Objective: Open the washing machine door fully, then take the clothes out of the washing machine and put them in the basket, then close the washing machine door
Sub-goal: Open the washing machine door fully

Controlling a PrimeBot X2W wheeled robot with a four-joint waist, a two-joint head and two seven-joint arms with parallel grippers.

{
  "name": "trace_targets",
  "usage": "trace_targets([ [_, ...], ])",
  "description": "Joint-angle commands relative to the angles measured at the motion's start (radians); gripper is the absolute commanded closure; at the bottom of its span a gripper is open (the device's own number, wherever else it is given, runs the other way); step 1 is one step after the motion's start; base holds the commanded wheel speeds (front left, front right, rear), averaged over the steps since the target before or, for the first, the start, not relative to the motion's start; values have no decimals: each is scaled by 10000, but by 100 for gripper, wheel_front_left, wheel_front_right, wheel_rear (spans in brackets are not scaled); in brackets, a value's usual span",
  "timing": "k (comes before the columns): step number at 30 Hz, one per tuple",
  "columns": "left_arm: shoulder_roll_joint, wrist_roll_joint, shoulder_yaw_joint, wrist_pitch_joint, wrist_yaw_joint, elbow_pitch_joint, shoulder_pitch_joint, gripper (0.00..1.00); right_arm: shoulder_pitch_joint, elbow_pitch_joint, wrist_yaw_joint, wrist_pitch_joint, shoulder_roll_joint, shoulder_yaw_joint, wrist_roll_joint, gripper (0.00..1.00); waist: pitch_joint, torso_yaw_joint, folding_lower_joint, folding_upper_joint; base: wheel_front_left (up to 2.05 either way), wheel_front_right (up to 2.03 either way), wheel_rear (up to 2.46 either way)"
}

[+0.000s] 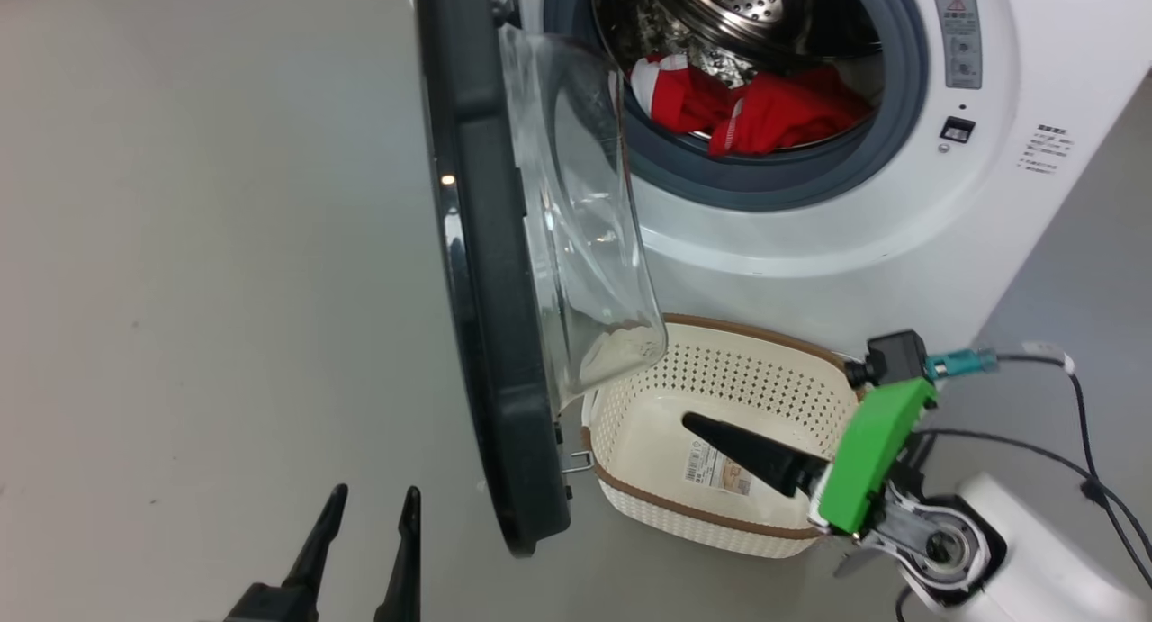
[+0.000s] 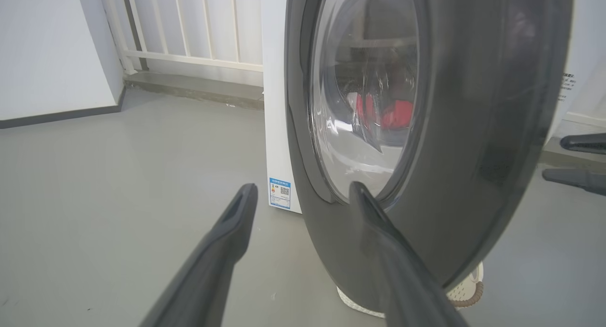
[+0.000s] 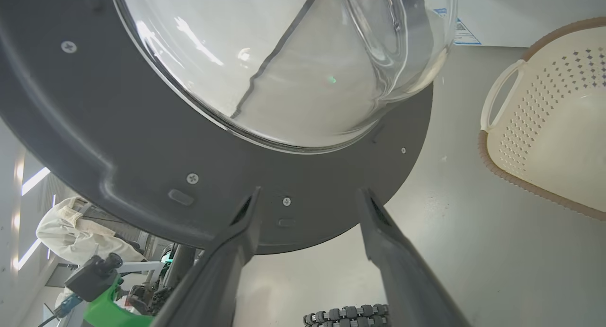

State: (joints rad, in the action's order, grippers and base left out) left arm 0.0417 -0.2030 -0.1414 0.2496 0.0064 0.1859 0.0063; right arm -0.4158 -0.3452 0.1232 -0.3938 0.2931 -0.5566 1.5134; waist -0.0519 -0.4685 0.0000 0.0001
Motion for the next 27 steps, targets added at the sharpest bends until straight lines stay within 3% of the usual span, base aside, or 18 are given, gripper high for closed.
trace_targets([
  [1,85,63,387,122,-83,-189,-93,0,181,234,75,200,104,-20,-84,0,65,123,0,-1,0,0,0],
  [12,85,128,709,122,-113,-221,121,0,1394,64,75,2198,797,-73,-471,0,162,615,0,-1,0,0,0],
  [15,85,154,782,122,-125,-199,192,0,1619,-26,75,3030,1046,-418,-1061,0,209,695,0,-1,0,0,0],
  [27,85,133,907,122,-115,-134,246,0,2029,-228,75,5409,1541,-1253,-1365,0,211,874,0,-1,0,0,0],
])
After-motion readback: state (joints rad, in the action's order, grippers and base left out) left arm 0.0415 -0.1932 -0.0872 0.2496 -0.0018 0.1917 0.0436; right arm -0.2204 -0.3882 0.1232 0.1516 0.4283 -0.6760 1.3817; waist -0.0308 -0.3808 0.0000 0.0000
